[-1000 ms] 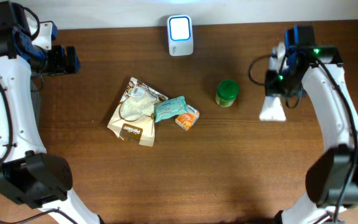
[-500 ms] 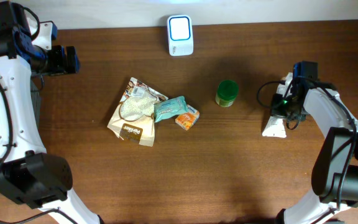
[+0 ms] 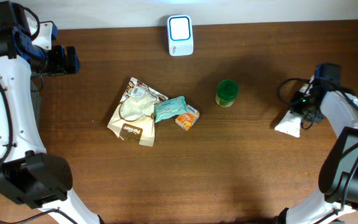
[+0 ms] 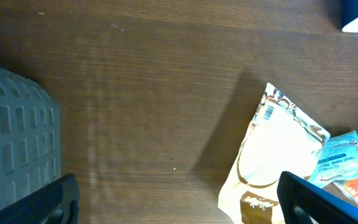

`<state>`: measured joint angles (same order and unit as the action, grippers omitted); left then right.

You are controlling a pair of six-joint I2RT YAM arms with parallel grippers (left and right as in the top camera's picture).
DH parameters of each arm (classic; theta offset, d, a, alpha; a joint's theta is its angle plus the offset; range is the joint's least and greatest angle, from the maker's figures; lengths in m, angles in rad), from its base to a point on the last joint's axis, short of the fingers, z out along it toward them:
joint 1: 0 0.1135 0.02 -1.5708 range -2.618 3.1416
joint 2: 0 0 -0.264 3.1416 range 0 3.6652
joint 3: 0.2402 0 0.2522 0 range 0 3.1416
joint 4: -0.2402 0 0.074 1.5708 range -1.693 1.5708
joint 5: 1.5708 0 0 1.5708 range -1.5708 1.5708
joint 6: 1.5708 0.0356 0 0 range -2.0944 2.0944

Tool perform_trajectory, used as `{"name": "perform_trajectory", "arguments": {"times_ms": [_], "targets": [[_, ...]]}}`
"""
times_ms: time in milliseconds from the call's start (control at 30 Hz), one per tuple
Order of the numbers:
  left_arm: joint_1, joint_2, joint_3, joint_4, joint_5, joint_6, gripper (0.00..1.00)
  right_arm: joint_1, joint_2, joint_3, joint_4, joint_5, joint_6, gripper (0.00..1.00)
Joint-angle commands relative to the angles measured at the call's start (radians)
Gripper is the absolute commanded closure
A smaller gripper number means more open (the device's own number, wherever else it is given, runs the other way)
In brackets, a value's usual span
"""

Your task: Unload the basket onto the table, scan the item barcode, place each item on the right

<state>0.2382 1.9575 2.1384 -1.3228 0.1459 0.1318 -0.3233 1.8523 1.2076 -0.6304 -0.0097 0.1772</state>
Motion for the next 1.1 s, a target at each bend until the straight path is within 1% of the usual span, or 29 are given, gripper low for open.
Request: {"name": "perform_trajectory", "arguments": {"times_ms": [0, 67, 200, 233, 267, 333, 400, 467, 533, 567, 733, 833, 967, 1067], "targets": [[0.007, -0.003, 0.005, 0.002, 0.011, 0.016, 0.01, -0.017, -0.013, 0.006, -0.001, 0.015, 0.019, 0.59], [0.007, -0.003, 0.005, 0.002, 0.011, 0.016, 0.01, -0.018, -0.013, 0.048, -0.054, -0.017, 0.019, 0.55], [0.007, -0.003, 0.005, 0.002, 0.011, 0.016, 0.01, -0.012, -0.013, 0.246, -0.303, -0.132, 0.013, 0.47], [0.007, -0.003, 0.005, 0.002, 0.011, 0.016, 0.01, -0.003, -0.013, 0.325, -0.397, -0.166, -0.029, 0.42], [0.007, -0.003, 0.005, 0.002, 0.011, 0.016, 0.01, 0.006, -0.013, 0.376, -0.457, -0.175, -0.063, 0.39], [0.007, -0.003, 0.005, 0.002, 0.011, 0.016, 0.01, 0.044, -0.013, 0.475, -0.564, -0.174, -0.130, 0.31], [0.007, -0.003, 0.005, 0.002, 0.011, 0.016, 0.01, 0.101, -0.013, 0.536, -0.609, -0.175, -0.206, 0.22], [0.007, -0.003, 0.005, 0.002, 0.011, 0.016, 0.01, 0.172, -0.013, 0.549, -0.592, -0.174, -0.272, 0.12], [0.007, -0.003, 0.005, 0.002, 0.011, 0.016, 0.01, 0.251, -0.012, 0.548, -0.550, -0.174, -0.329, 0.00], [0.007, -0.003, 0.005, 0.002, 0.011, 0.016, 0.01, 0.282, -0.011, 0.547, -0.526, -0.174, -0.346, 0.02], [0.007, -0.003, 0.005, 0.002, 0.011, 0.016, 0.01, 0.438, -0.011, 0.547, -0.388, -0.169, -0.366, 0.02], [0.007, -0.003, 0.005, 0.002, 0.011, 0.016, 0.01, 0.507, 0.003, 0.547, -0.351, -0.133, -0.391, 0.02], [0.007, -0.003, 0.005, 0.002, 0.011, 0.016, 0.01, 0.550, 0.058, 0.547, -0.341, -0.106, -0.390, 0.00], [0.007, -0.003, 0.005, 0.002, 0.011, 0.016, 0.01, 0.555, 0.126, 0.547, -0.342, -0.107, -0.378, 0.08]]}}
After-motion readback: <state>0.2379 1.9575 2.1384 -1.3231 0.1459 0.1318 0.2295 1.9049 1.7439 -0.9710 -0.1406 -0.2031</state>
